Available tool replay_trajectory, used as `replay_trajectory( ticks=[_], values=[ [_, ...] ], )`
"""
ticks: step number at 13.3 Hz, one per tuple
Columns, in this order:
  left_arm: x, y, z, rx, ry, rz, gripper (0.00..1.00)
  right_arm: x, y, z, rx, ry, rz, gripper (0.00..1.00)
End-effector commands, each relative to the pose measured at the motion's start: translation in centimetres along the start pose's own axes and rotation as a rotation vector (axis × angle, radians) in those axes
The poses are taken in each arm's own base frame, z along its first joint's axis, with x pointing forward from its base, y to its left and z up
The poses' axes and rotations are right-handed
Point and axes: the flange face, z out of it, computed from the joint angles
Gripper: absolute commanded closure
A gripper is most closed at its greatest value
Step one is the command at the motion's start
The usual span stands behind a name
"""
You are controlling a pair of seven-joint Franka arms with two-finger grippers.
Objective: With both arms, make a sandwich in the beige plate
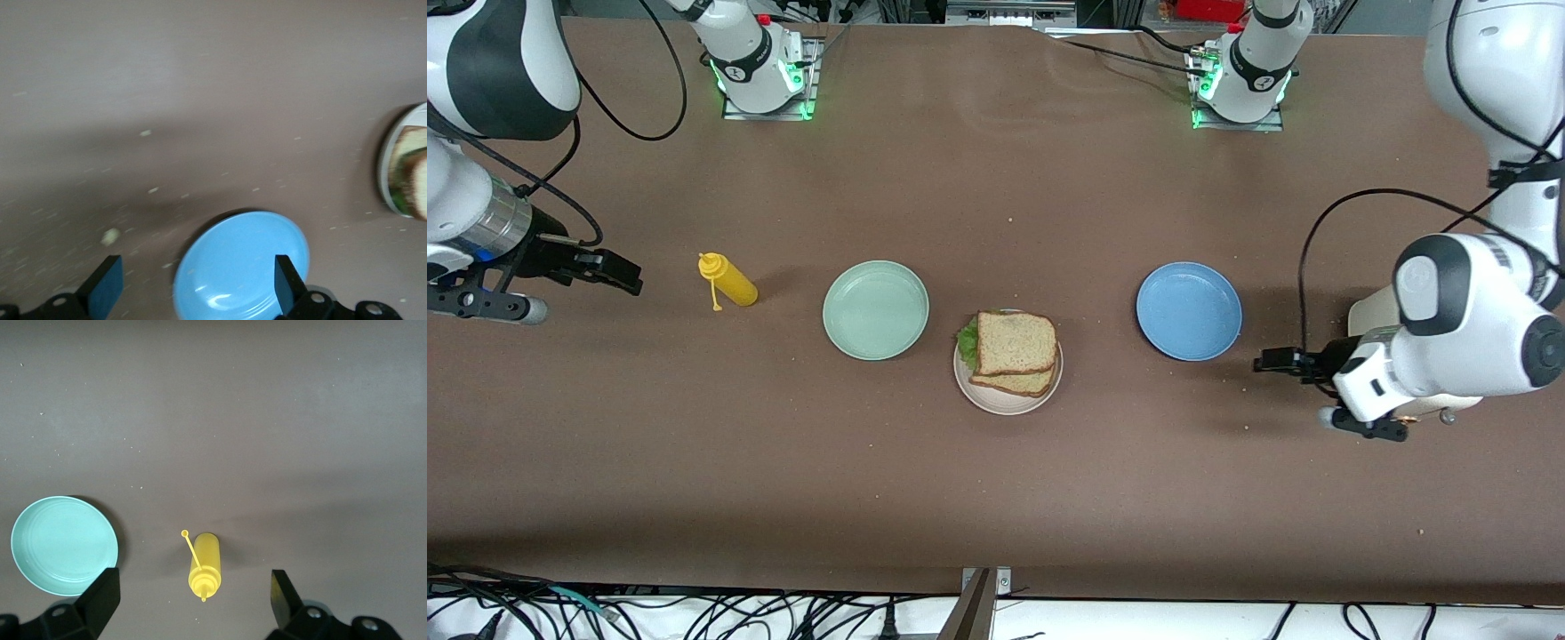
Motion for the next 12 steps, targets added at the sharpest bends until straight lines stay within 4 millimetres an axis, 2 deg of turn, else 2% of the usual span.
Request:
replay_trajectory(
  ticks=[1, 5, 8, 12],
  values=[
    [-1.7, -0.1, -2.6, 0.100, -0.022, -0.028, 0.00, -0.2, 0.0, -0.2, 0.018, 0.003, -0.002, 0.00],
    [-2.2, -1.9, -4.1, 0.139, -0.008, -0.059, 0.00, -0.2, 0.0, -0.2, 0.018, 0.003, -0.002, 0.00],
    [-2.4, -2.4, -4.9, 0.140, 0.002, -0.066, 0.00, -0.2, 0.0, -0.2, 0.018, 0.003, -0.002, 0.00],
    [-3.6, -1.8, -9.0, 0.226, 0.041, -0.056, 0.00, -0.2, 0.0, -0.2, 0.018, 0.003, -0.004, 0.00]
  ],
)
